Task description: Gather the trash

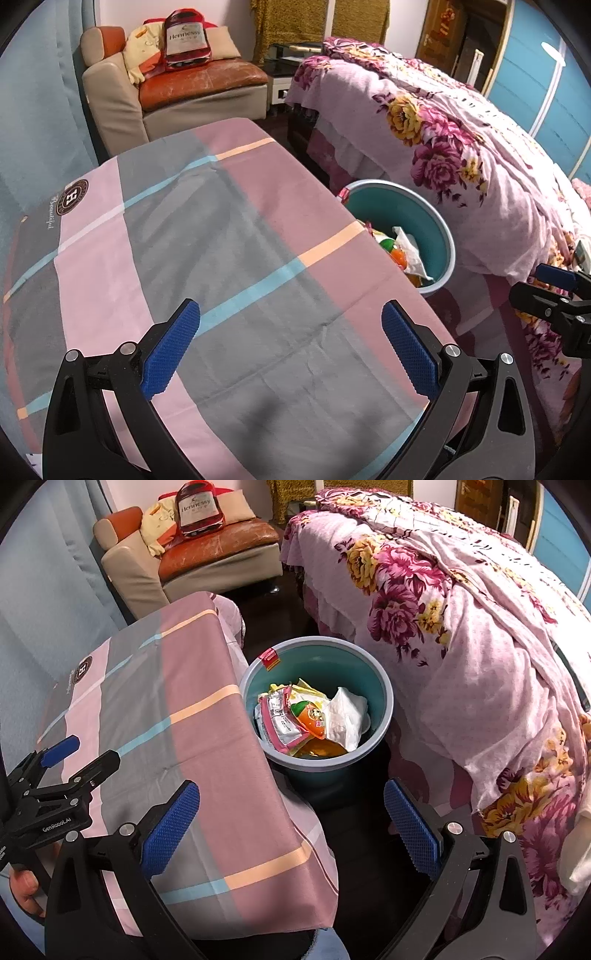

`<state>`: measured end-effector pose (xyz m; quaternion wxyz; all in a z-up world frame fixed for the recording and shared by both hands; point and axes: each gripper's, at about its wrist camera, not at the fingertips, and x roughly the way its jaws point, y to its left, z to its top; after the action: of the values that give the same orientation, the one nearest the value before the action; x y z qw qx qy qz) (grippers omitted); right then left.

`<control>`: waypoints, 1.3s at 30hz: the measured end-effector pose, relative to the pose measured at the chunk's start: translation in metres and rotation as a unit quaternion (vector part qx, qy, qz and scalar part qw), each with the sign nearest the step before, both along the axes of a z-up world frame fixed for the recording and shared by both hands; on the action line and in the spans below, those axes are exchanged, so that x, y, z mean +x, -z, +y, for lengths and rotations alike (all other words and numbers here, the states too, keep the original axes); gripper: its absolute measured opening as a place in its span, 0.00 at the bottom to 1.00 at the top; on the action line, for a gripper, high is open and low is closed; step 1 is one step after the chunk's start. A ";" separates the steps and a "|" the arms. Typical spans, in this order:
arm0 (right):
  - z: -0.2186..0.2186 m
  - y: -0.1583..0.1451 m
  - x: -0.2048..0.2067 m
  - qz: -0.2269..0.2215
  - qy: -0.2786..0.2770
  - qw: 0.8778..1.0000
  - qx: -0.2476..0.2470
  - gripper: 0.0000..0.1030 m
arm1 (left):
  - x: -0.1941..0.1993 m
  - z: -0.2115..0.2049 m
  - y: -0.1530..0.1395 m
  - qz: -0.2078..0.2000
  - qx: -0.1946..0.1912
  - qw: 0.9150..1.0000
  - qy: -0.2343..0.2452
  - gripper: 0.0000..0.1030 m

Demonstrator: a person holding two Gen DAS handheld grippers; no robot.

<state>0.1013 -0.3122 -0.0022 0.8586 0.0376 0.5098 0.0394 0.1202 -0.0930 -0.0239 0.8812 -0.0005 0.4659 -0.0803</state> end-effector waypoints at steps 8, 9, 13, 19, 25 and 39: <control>0.006 0.003 0.003 0.003 -0.006 1.000 -0.003 0.93 | 0.001 0.003 0.003 0.000 0.001 1.000 -0.002 0.96; 0.006 0.003 0.003 0.004 -0.006 1.000 -0.003 0.93 | 0.001 0.003 0.003 0.001 0.001 1.000 -0.003 0.96; 0.008 0.004 0.004 0.006 -0.006 1.000 -0.004 0.93 | 0.002 0.006 0.006 0.003 0.000 1.000 -0.005 0.96; 0.010 0.007 0.007 0.010 -0.007 1.000 -0.006 0.93 | 0.003 0.008 0.008 0.005 0.001 1.000 -0.007 0.96; 0.011 0.010 0.010 0.014 -0.008 1.000 -0.009 0.93 | 0.004 0.011 0.012 0.008 0.000 1.000 -0.009 0.96; 0.018 0.017 0.018 0.024 -0.012 0.999 -0.017 0.93 | 0.011 0.020 0.021 0.017 -0.003 1.000 -0.015 0.96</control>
<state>0.1192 -0.2938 -0.0191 0.8460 0.0178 0.5313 0.0403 0.1312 -0.0725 -0.0453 0.8741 -0.0120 0.4807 -0.0684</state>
